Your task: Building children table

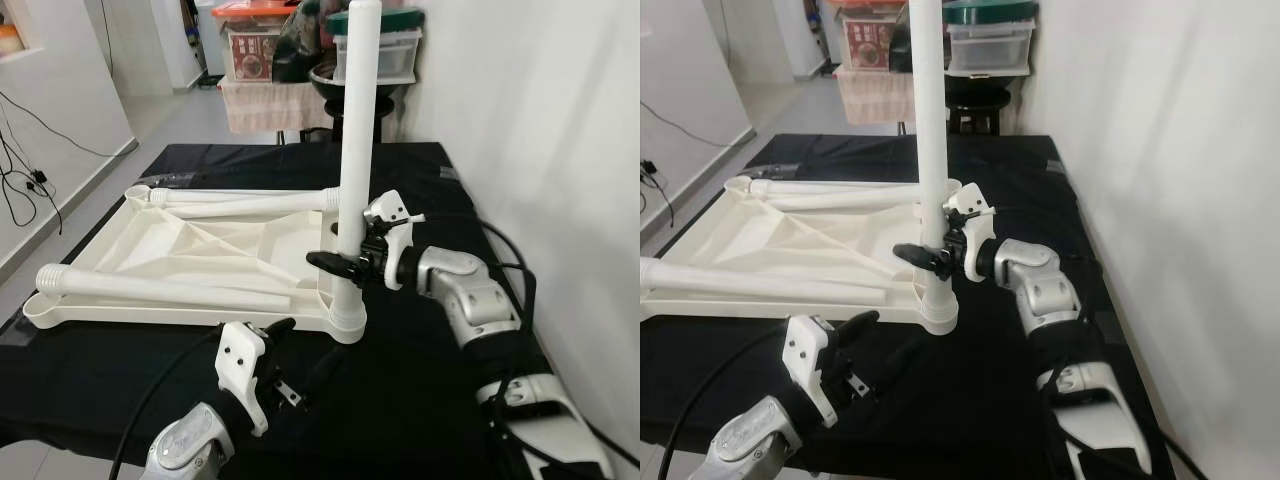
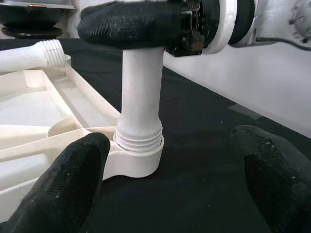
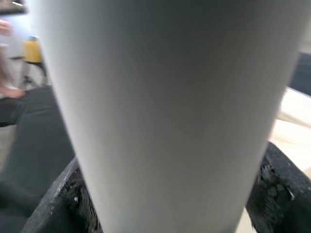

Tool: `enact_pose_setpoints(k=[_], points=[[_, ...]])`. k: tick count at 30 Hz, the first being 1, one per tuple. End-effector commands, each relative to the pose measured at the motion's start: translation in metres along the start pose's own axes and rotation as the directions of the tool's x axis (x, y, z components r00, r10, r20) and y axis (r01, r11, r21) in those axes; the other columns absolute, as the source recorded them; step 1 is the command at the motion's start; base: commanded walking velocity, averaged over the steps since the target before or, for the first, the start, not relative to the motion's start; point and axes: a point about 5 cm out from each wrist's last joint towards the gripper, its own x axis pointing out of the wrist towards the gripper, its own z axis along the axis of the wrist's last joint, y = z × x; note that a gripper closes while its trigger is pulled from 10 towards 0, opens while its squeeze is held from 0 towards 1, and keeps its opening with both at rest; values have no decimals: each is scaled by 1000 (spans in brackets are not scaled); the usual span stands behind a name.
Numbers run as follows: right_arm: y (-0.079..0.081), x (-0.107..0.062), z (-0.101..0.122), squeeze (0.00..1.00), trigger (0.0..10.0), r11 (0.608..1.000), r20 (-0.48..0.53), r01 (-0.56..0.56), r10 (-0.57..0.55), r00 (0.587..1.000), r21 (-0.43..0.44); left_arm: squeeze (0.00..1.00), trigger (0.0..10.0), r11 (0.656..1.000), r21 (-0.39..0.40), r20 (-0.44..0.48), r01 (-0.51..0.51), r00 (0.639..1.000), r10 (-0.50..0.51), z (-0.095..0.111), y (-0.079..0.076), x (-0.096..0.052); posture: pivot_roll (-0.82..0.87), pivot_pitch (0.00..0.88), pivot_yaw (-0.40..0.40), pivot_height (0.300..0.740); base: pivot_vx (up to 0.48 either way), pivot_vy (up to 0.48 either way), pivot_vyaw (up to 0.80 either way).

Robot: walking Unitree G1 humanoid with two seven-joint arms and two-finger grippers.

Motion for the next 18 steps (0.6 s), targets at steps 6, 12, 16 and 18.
enact_pose_setpoints(k=[6,12,16,18], points=[[6,8,-3,0,10000,968,-25,-248,249,968,21,0,10000,1000,3,-8,-23,1000,23,-1,-2,-4,-41,0,7,740,0,0,0],[4,7,1,0,0,948,-4,-318,318,948,22,0,10000,999,19,-8,-32,999,32,0,-3,-6,-38,0,13,740,0,0,0],[1,5,1,0,0,952,-8,-307,307,952,12,0,10000,997,44,-10,-61,998,62,0,-1,-9,-34,0,11,740,0,0,0],[0,5,2,0,0,953,-5,-302,303,953,12,0,10000,997,46,-10,-67,998,68,0,-1,-10,-34,0,11,740,0,0,0]])
